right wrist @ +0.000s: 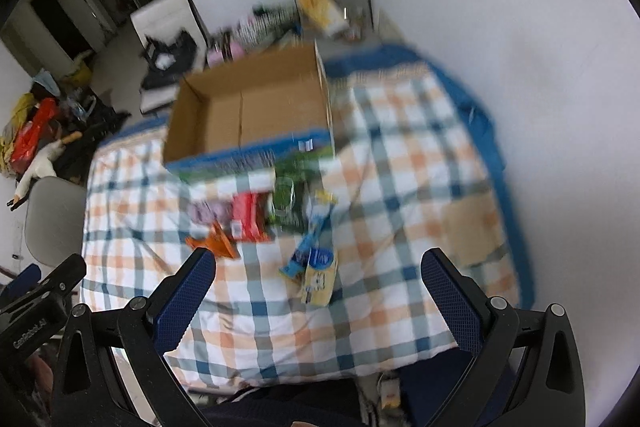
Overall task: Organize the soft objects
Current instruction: 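Lower the left tool to the orange bag while the right tool reaches the tissue pack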
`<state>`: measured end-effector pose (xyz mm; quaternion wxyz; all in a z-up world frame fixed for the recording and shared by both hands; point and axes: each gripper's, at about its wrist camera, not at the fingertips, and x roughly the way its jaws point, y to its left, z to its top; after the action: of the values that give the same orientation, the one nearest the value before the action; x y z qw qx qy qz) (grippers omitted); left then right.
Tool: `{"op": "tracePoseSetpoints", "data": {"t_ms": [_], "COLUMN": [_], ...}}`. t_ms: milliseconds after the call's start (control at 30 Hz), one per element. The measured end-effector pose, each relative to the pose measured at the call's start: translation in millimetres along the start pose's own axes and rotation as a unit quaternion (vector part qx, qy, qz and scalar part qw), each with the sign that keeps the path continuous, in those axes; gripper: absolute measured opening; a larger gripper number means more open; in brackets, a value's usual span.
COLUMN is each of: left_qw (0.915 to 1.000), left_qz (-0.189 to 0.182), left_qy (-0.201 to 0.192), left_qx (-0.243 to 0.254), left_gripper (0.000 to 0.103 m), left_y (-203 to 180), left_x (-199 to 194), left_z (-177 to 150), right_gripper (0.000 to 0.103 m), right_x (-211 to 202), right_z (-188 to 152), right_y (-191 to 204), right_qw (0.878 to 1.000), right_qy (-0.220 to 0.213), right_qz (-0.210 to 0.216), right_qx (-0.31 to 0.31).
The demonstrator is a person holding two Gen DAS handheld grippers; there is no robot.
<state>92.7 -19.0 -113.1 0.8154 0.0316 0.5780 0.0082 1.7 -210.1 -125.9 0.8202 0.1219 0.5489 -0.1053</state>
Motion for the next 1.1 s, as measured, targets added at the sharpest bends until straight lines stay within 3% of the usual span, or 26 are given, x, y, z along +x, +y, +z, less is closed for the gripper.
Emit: {"op": "tracePoseSetpoints", "data": {"t_ms": [233, 433, 767, 900, 1000, 1100], "left_qw": [0.9955, 0.9886, 0.9742, 0.9654, 0.9615, 0.9586], "left_qz": [0.022, 0.018, -0.005, -0.034, -0.041, -0.045], "left_qy": [0.092, 0.148, 0.220, 0.252, 0.265, 0.273], "left_qx": [0.007, -0.018, -0.049, -0.058, -0.061, -0.065], "left_gripper": [0.103, 0.103, 0.103, 0.103, 0.103, 0.100], "left_y": [2.1, 14.3, 23.7, 11.7, 3.6, 0.0], "left_x": [118.7, 191.8, 268.9, 297.6, 317.2, 335.1], "left_z": [1.9, 8.3, 8.0, 4.9, 3.8, 1.5], "right_gripper": [0.103, 0.103, 0.099, 0.096, 0.088, 0.070], "right_x": [166.7, 252.4, 316.5, 325.8, 330.6, 334.7], "right_z": [1.8, -3.8, -54.8, -66.5, -67.8, -68.0], "right_y": [-16.3, -20.1, -20.5, -19.6, -19.0, -19.5], "right_qw": [0.992, 0.983, 0.955, 0.952, 0.951, 0.949], "right_qy": [0.122, 0.182, 0.292, 0.303, 0.306, 0.309], "right_qz": [0.008, -0.010, 0.002, 0.005, 0.002, 0.004], "right_qx": [0.024, 0.031, 0.044, 0.051, 0.050, 0.054]}}
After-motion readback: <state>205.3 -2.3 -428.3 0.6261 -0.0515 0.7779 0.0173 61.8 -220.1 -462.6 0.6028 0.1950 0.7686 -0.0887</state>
